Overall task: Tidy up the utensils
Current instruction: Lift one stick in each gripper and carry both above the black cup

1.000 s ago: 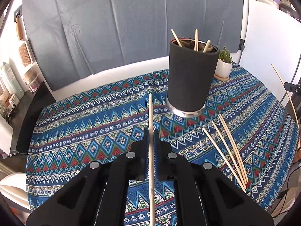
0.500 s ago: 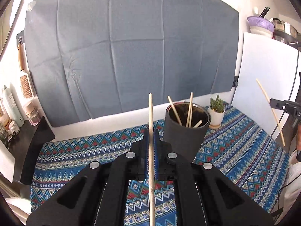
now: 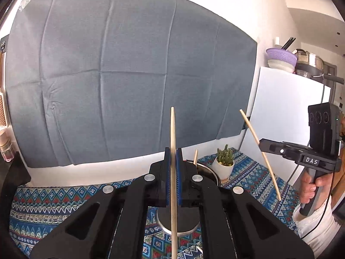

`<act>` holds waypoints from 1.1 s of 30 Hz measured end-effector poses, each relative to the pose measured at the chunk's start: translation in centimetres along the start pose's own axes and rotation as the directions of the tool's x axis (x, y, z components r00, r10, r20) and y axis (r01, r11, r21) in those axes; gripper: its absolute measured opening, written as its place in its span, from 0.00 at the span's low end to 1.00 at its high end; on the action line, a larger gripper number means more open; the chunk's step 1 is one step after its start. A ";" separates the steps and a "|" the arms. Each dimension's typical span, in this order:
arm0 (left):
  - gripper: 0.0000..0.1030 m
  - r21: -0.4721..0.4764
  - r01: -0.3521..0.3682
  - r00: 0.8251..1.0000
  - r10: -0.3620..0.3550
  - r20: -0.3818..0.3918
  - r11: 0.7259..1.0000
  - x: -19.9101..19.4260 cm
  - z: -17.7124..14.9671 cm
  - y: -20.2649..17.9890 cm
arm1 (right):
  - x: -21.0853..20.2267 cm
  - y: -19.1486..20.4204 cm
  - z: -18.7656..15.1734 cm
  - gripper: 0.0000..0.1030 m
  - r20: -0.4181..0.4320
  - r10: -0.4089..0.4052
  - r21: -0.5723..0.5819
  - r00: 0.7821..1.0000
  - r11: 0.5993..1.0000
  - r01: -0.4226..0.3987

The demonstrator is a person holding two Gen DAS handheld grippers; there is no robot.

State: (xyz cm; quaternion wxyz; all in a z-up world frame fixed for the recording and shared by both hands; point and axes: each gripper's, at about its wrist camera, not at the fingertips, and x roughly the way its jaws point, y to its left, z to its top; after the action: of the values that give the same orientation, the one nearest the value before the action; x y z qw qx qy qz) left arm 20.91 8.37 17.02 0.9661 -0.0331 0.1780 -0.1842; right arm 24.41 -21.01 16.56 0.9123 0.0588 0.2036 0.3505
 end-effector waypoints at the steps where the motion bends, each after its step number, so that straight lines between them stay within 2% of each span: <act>1: 0.05 -0.003 0.001 1.000 -0.001 0.014 1.000 0.2 0.1 0.1 | 0.3 -0.1 0.2 0.05 0.016 0.010 0.007 1.000 1.000 -0.010; 5: 0.05 -0.027 0.043 0.995 -0.040 0.096 0.999 0.7 0.3 0.2 | 1.1 0.0 1.3 0.05 0.090 0.023 0.020 0.996 0.999 -0.025; 9: 0.05 -0.056 0.097 0.976 -0.084 0.203 0.994 1.1 0.5 0.5 | 2.1 0.4 2.5 0.05 0.164 0.033 0.015 0.986 0.999 -0.035; 14: 0.05 -0.076 0.142 0.932 -0.108 0.347 0.987 1.8 0.7 0.5 | 3.2 0.2 3.3 0.05 0.282 0.037 0.034 0.959 0.998 -0.049; 17: 0.05 -0.034 0.149 0.891 -0.120 0.438 0.988 2.0 0.6 -0.1 | 4.5 -0.1 3.5 0.05 0.317 0.025 0.052 0.948 0.998 -0.044; 19: 0.05 -0.049 0.178 0.873 -0.135 0.468 0.983 2.6 0.6 -0.1 | 5.4 -0.3 3.4 0.05 0.341 0.018 0.063 0.940 0.997 -0.042; 21: 0.05 -0.066 0.190 0.863 -0.135 0.487 0.979 3.4 0.4 -0.1 | 6.1 -0.5 3.0 0.05 0.372 0.018 0.064 0.928 0.997 -0.045; 24: 0.05 -0.093 0.178 0.869 -0.111 0.483 0.980 4.9 -0.1 0.2 | 6.7 -0.8 2.4 0.05 0.420 0.034 0.067 0.907 0.995 -0.069; 26: 0.05 -0.118 0.163 0.873 -0.087 0.480 0.980 5.9 -0.5 0.4 | 7.2 -0.9 1.9 0.05 0.438 0.019 0.069 0.899 0.996 -0.055; 30: 0.05 -0.162 0.161 0.883 -0.069 0.464 0.974 7.4 -1.5 1.1 | 8.7 -1.5 1.2 0.05 0.424 0.004 0.079 0.906 0.996 -0.041; 33: 0.05 -0.149 0.144 0.891 -0.063 0.449 0.978 7.9 -2.4 1.1 | 9.7 -2.0 0.5 0.05 0.401 -0.003 0.077 0.916 0.997 -0.030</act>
State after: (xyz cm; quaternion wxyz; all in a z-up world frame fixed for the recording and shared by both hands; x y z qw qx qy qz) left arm 27.33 6.52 11.95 0.9631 -0.1698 -0.0321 -0.2065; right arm 32.33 -16.05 13.31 0.9290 0.1680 0.0262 0.3286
